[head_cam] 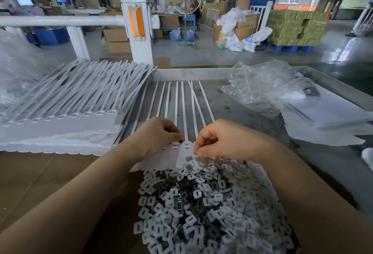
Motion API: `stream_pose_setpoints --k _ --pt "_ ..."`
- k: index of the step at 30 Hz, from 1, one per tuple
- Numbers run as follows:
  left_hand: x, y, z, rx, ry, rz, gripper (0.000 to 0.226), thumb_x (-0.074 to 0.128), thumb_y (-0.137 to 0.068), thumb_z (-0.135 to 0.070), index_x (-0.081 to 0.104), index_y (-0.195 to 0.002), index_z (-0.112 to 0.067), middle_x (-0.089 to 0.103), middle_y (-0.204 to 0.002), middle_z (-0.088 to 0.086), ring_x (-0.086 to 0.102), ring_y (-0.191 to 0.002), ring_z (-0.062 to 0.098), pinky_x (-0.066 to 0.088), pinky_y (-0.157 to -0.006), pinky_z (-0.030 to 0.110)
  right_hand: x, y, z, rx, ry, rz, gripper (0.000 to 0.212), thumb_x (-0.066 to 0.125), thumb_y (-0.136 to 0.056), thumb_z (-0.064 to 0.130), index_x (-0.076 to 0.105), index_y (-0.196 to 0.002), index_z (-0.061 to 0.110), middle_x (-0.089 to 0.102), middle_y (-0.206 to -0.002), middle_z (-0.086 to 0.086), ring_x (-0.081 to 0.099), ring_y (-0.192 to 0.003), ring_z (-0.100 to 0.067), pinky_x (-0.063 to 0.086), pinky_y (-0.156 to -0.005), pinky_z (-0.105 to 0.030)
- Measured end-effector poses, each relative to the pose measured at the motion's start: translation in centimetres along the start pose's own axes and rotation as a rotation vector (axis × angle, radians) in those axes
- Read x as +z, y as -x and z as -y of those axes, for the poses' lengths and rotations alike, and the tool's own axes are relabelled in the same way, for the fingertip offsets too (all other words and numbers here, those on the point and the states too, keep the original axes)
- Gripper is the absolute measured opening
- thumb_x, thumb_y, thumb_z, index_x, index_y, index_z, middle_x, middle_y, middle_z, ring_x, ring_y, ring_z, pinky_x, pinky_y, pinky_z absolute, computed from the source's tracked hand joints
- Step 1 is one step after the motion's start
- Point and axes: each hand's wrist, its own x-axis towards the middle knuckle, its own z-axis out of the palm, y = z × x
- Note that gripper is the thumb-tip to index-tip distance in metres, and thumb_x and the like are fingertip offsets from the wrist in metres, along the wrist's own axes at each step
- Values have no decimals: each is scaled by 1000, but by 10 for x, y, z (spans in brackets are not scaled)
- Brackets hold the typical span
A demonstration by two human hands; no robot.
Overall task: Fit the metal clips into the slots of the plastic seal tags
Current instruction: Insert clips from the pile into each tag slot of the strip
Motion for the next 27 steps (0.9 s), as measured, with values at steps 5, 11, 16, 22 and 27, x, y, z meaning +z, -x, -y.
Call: stream_pose_setpoints --k 5,11,16,22,27 --pt "-3 -3 0 11 -37 44 4 73 -86 -26 73 -82 -26 71 -74 -7 63 -70 9 45 -62 23 -1 2 2 -49 -40 120 18 83 -77 33 73 -92 30 71 -84 0 59 -66 -3 50 -67 -25" --pt "-4 -4 1 14 -55 25 4 75 -84 -27 73 -80 -27 71 -73 -6 64 -71 9 46 -62 23 4 0 5 -64 23 125 17 83 -79 29 73 -92 29 70 -80 5 57 -61 3 46 -57 -14" --pt "-4 -3 2 25 -51 11 6 76 -83 -28 73 -78 -27 71 -71 -8 64 -69 9 46 -61 23 4 1 7 -78 6 118 8 80 -82 28 75 -88 26 74 -83 4 67 -74 -11 58 -71 -29" --pt "-2 3 0 72 -83 -24 7 73 -85 -28 71 -79 -29 69 -73 -8 64 -70 9 47 -60 23 1 3 7 -61 -42 118 4 74 -87 30 76 -91 29 75 -82 10 65 -71 0 49 -67 -17" --pt "-4 9 -4 87 58 -45 8 71 -87 -21 70 -81 -26 70 -74 -5 64 -71 11 50 -63 26 1 -1 4 11 -84 -68 4 70 -89 31 73 -86 31 73 -79 15 59 -58 5 43 -54 -13"
